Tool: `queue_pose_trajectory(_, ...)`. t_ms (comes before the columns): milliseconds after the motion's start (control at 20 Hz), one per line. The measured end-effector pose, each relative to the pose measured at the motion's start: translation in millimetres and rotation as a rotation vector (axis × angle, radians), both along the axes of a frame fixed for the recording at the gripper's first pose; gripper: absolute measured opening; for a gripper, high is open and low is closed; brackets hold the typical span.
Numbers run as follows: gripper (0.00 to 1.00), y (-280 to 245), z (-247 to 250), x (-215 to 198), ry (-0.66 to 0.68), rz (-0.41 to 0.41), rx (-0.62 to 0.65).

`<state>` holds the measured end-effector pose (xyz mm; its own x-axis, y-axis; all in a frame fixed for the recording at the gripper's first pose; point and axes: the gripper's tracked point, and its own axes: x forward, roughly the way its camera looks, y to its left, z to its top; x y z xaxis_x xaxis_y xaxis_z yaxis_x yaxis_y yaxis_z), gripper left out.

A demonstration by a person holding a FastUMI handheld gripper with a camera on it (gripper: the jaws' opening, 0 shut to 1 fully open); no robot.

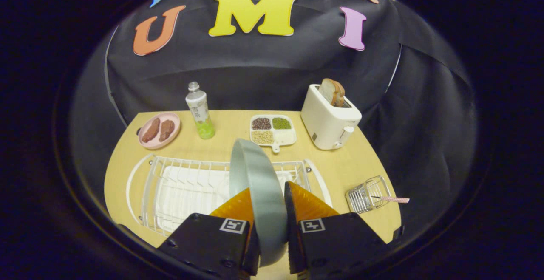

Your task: Take the plate from the dish rack, then take the spoon from the basket and place it into the plate.

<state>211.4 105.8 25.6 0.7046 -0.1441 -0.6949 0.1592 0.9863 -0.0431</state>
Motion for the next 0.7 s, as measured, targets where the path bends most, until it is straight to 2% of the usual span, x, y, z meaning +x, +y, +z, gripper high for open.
queue_pose_trajectory(200, 0.32, 2, 14, -40, -0.065, 0.069, 0.09)
queue_pose_trajectory(400, 0.32, -8, 16, -97, -0.153, 0.121, 0.161)
queue_pose_trajectory(550, 0.32, -24, -9, -140, -0.197, 0.126, 0.215)
queue_pose_trajectory(700, 0.32, -28, -44, -177, -0.172, 0.139, 0.323)
